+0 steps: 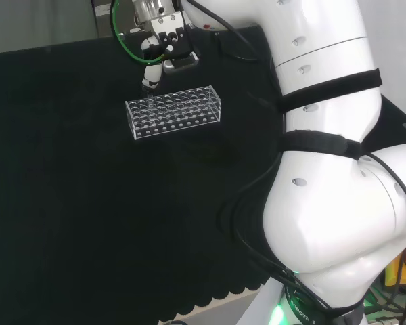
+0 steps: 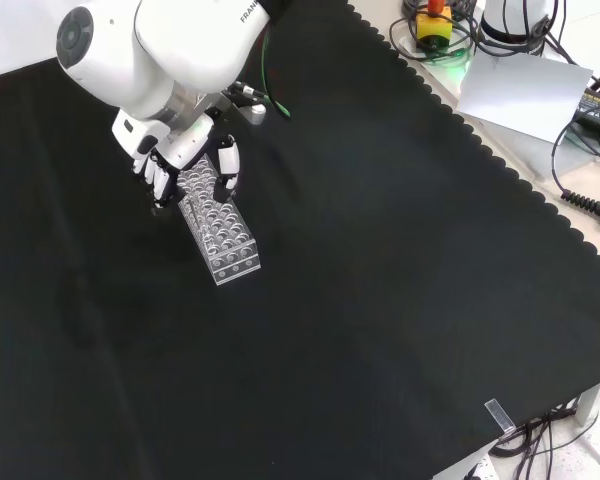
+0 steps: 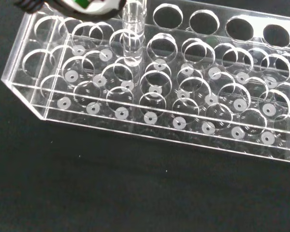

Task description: Pick up the test tube.

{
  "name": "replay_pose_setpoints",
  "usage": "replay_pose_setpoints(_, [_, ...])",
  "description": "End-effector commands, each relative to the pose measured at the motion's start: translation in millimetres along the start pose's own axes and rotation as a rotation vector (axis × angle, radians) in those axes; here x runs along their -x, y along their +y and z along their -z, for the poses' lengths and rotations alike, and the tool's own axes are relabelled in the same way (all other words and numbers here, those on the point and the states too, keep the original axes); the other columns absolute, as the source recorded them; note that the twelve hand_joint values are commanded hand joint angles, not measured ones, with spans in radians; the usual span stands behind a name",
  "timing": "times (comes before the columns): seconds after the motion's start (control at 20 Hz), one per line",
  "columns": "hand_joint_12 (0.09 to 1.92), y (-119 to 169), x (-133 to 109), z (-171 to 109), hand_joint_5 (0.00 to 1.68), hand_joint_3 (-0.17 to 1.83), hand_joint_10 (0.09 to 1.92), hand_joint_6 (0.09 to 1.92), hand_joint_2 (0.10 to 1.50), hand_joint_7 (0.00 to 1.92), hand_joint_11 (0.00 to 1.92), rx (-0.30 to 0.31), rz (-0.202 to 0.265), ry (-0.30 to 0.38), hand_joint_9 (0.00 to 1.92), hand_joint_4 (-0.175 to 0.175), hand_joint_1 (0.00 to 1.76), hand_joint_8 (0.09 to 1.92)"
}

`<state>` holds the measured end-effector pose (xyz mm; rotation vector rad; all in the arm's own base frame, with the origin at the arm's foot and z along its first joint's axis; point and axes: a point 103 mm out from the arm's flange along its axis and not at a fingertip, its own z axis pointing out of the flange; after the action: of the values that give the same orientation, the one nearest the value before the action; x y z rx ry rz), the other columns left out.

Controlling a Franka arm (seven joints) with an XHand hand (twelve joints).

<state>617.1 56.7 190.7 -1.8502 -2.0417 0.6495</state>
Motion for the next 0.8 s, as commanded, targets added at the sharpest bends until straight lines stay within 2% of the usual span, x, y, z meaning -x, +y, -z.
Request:
replay_pose_setpoints(0.05, [1.51, 4.0, -3.8, -2.3, 0.47, 0.57, 0.80, 0.49, 0.71, 0.78, 0.29, 0.025, -0.010, 0.005, 0.59, -0.135, 0.89, 0.86])
replay_pose_setpoints(0.5, [1.50, 7.8, -8.5, 3.0, 0.50, 0.62, 0.78, 0.66, 0.68, 0.88, 0.32, 0.049, -0.012, 0.017, 0.67, -0.146, 0.94, 0.88])
replay_pose_setpoints(0.8, [1.49, 8.0, -10.1, 4.2, 0.54, 0.63, 0.78, 0.70, 0.68, 0.93, 0.35, 0.056, -0.013, 0.020, 0.72, -0.149, 0.95, 0.89])
